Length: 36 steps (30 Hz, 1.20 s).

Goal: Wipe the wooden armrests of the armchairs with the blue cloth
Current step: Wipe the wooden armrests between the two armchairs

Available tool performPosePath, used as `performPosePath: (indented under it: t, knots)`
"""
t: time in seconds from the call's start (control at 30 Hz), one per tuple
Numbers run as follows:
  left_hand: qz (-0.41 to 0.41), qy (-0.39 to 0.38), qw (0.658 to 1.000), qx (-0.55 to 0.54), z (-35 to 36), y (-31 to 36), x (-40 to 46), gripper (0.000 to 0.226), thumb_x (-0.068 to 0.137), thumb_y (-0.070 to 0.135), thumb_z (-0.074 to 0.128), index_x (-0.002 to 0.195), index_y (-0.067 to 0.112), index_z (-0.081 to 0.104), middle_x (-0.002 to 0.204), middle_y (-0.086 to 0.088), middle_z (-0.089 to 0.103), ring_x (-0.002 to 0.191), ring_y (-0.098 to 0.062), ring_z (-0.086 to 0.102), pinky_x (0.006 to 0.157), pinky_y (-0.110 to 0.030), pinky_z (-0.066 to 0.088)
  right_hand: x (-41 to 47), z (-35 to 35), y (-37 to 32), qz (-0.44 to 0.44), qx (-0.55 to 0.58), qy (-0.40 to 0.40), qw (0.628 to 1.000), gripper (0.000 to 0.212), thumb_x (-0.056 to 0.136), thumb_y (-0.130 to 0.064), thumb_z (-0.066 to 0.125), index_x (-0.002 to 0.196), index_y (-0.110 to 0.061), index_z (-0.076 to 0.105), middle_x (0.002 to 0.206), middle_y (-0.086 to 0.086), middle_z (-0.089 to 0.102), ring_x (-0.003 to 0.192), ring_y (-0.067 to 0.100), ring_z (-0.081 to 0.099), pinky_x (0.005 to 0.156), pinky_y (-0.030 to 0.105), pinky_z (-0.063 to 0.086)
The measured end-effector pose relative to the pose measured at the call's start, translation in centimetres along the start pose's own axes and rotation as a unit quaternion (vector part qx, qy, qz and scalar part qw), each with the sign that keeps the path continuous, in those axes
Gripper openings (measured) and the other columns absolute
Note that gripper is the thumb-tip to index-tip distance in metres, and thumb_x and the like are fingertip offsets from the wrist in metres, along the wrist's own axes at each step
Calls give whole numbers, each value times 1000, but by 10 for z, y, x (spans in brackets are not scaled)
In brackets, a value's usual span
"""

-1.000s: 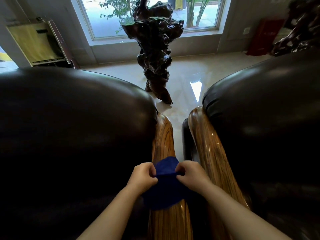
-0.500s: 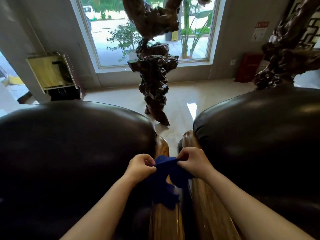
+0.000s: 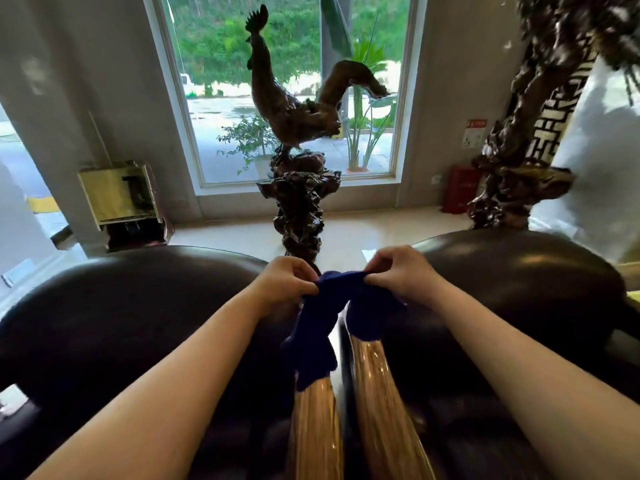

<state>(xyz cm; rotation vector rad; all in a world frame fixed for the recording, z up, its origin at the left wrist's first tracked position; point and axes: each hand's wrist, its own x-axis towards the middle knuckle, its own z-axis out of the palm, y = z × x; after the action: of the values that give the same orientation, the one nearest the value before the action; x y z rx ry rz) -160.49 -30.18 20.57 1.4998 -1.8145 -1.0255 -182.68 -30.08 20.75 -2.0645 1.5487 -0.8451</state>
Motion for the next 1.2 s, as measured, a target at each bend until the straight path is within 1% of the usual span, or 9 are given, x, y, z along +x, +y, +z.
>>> performPosePath:
  t: [0.17, 0.27, 0.37, 0.5, 0.7, 0.9, 1.07, 1.17, 1.2]
  knots:
    - [29, -1, 999, -18, 16, 44, -54, 18, 70, -6, 66, 68, 12, 66, 64, -2, 62, 44, 5, 58, 44, -7, 43, -63, -43, -26, 0, -11, 22, 1000, 8, 70, -11, 72, 74, -17, 70, 69, -6, 66, 68, 9, 61, 64, 22, 47]
    - [27, -17, 999, -33, 33, 60, -85, 12, 72, -6, 66, 74, 5, 66, 68, -6, 64, 53, -5, 62, 49, -16, 53, -102, -62, -32, -1, -18, 27, 999, 7, 70, -10, 72, 75, -16, 70, 67, -8, 65, 63, 5, 60, 60, 17, 45]
    - [21, -32, 998, -40, 54, 71, -111, 13, 73, -6, 65, 85, -2, 66, 79, -15, 65, 70, -21, 63, 64, -29, 59, -137, -74, -32, 3, -16, 33, 999, 7, 71, -9, 72, 76, -13, 71, 66, -11, 64, 60, -1, 58, 55, 6, 43]
    - [22, -38, 998, -34, 90, 80, -140, 15, 74, -4, 65, 89, -1, 66, 86, -16, 65, 78, -21, 62, 74, -31, 57, -182, -87, -18, 14, -22, 38, 999, 6, 72, -13, 72, 77, -17, 70, 67, -13, 63, 62, -1, 56, 53, 1, 39]
    - [-1, -35, 999, -35, 162, 77, -168, 13, 75, -5, 63, 88, -2, 65, 75, -9, 62, 64, -11, 59, 55, -13, 53, -231, -92, 35, 35, -12, 7, 999, 7, 73, -15, 72, 78, -19, 69, 71, -9, 64, 66, 3, 59, 58, 12, 46]
    - [-32, -13, 999, -32, 239, 49, -179, 12, 73, 3, 68, 83, 9, 67, 78, -3, 68, 67, -6, 64, 56, -13, 52, -267, -76, 108, 43, 44, -14, 998, 19, 70, -13, 73, 66, -30, 64, 63, -15, 62, 60, -10, 58, 49, 3, 40]
    - [-59, -17, 998, -26, 299, 11, -179, 12, 73, 8, 68, 78, 19, 66, 80, 1, 69, 71, -4, 66, 62, -17, 51, -283, -46, 173, 83, 53, -52, 994, 18, 72, -16, 72, 68, -32, 62, 71, -11, 65, 66, 1, 62, 55, 10, 47]
    - [-78, -11, 996, -32, 319, -15, -172, 12, 74, 9, 68, 80, 19, 65, 84, 0, 69, 77, -7, 67, 67, -20, 54, -281, -22, 199, 102, 62, -68, 991, 12, 73, -17, 71, 72, -28, 65, 74, -7, 67, 70, 7, 64, 61, 23, 55]
    - [-86, -10, 996, -31, 324, -24, -168, 13, 75, 9, 69, 80, 20, 65, 84, 0, 69, 78, -7, 67, 68, -20, 55, -280, -14, 207, 108, 67, -73, 989, 11, 73, -18, 71, 74, -27, 66, 74, -6, 67, 71, 8, 64, 62, 24, 55]
